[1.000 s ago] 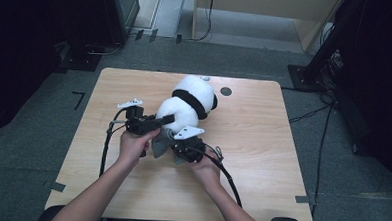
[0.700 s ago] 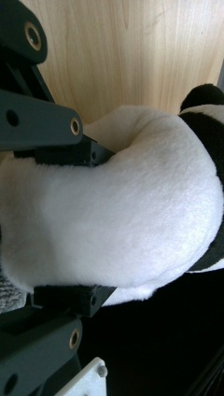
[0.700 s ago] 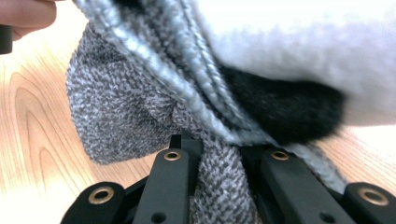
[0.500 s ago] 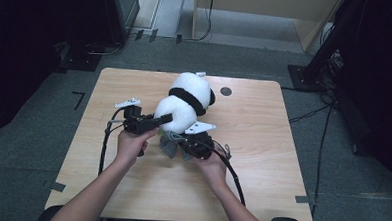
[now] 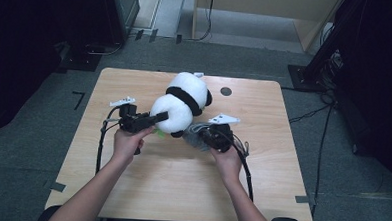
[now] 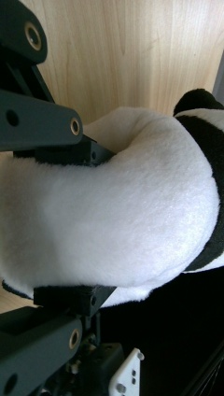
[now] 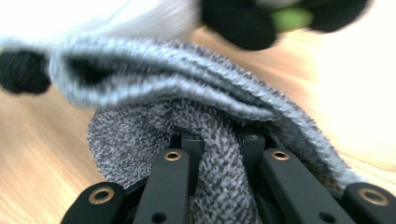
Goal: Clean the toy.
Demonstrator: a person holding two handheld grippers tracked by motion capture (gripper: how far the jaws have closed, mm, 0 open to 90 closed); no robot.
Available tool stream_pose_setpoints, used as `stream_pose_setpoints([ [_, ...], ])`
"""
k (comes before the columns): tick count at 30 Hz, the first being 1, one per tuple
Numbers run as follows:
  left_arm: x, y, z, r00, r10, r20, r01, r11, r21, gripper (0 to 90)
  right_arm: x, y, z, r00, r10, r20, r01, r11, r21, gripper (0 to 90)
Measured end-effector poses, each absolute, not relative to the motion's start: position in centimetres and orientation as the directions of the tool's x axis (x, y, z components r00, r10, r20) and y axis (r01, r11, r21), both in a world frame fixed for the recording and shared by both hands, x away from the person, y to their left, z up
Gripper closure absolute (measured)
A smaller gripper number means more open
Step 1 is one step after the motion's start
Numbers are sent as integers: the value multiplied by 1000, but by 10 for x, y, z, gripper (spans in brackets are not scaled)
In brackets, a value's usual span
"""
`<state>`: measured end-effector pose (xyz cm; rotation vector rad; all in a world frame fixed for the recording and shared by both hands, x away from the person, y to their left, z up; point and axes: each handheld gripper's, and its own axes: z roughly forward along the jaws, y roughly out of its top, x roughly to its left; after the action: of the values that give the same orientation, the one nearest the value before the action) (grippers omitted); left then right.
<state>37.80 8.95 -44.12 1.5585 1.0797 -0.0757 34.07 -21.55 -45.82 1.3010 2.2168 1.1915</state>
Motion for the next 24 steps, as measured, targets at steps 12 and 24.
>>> stream_pose_setpoints([
  [12, 378, 81, -447, 571, 595, -566, 669, 63, 741, 496, 331, -230, -424, -537, 813, 223, 515, 107, 850, 793],
  [24, 373, 71, -447, 576, 603, -552, 665, 47, 746, 489, 307, -168, -412, -693, 705, 152, 441, 247, 863, 794],
])
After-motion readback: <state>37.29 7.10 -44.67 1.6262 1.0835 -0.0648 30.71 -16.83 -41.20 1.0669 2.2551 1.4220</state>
